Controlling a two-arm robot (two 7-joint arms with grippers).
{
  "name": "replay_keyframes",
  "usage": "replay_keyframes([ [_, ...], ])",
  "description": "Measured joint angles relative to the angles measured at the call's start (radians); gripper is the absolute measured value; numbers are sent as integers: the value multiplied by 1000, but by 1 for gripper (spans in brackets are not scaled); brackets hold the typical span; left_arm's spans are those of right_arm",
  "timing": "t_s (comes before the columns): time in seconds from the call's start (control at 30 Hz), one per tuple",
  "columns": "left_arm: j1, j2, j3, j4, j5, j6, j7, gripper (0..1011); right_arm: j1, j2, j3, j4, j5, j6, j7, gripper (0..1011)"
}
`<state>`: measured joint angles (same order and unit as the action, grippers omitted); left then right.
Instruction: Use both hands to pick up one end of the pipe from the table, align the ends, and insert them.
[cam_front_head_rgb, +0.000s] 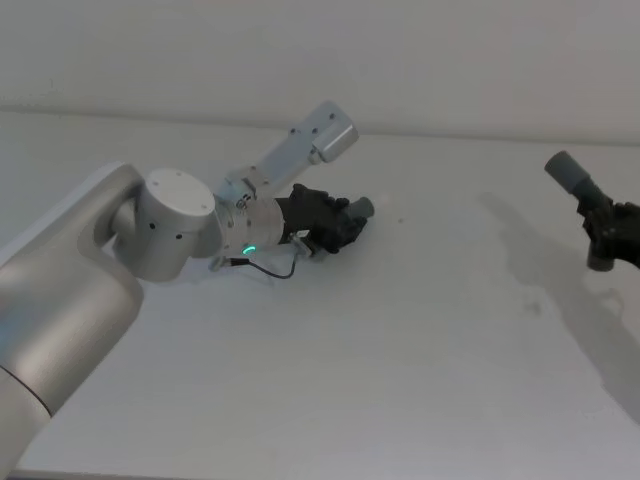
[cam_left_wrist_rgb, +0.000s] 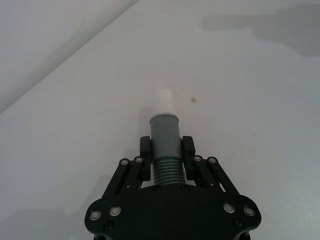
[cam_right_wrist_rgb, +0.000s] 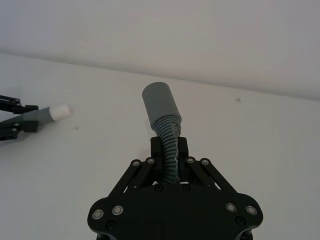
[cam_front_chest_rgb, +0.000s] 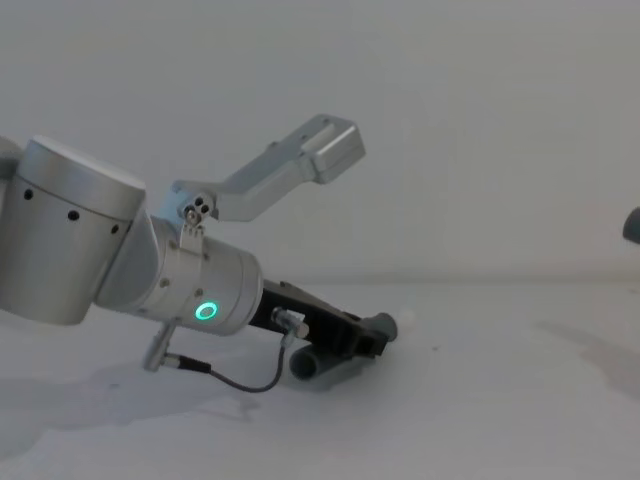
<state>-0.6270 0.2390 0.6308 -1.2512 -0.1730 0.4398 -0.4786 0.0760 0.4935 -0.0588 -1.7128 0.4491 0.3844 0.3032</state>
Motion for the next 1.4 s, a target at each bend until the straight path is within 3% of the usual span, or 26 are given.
replay_keyframes([
  [0.33,-40,21,36,0,21,-10,-75,356,-4,82,14,-1,24,-55,115,166],
  [0.6,-95,56,79,-3,40,-20,-161,356,5,159,8,29,40,-115,243,165],
  [1.03,-172,116,125,-14,44,-105,-310,356,55,257,-45,105,61,-203,471,165],
  [1.4,-209,147,145,-10,15,-199,-427,356,98,295,-99,151,72,-238,598,165],
])
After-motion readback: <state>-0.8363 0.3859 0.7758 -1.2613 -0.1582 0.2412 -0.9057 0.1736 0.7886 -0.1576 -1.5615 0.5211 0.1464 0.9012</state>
